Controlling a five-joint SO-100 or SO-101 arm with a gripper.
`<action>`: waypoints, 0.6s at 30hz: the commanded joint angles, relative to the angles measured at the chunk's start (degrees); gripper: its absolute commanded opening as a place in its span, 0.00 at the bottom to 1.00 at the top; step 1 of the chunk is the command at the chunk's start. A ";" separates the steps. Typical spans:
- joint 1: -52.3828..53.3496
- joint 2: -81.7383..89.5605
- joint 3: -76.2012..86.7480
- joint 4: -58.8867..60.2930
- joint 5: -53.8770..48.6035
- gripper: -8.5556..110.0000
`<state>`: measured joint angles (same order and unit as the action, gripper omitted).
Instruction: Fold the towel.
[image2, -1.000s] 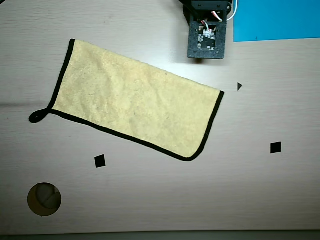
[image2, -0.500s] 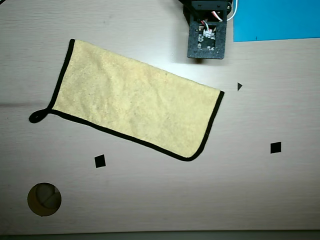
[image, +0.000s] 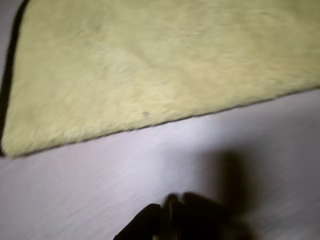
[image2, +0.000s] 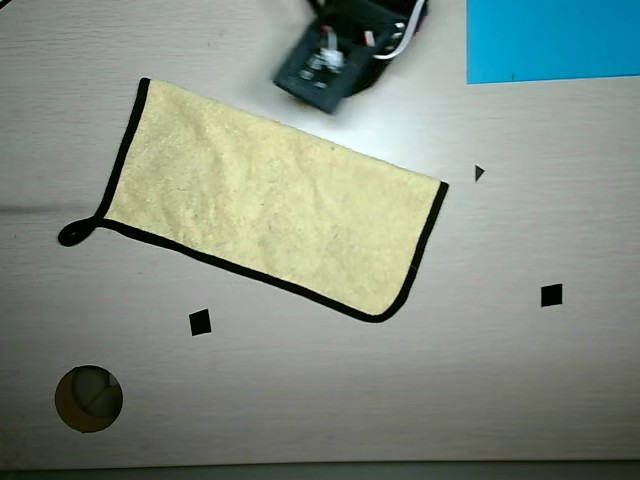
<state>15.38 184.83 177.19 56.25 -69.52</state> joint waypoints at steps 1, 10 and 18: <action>9.93 -10.81 -5.54 -6.24 8.17 0.08; 28.92 -48.69 -35.33 -6.50 27.95 0.17; 31.11 -70.40 -53.09 -11.16 42.63 0.23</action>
<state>45.97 117.86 131.57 47.72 -31.46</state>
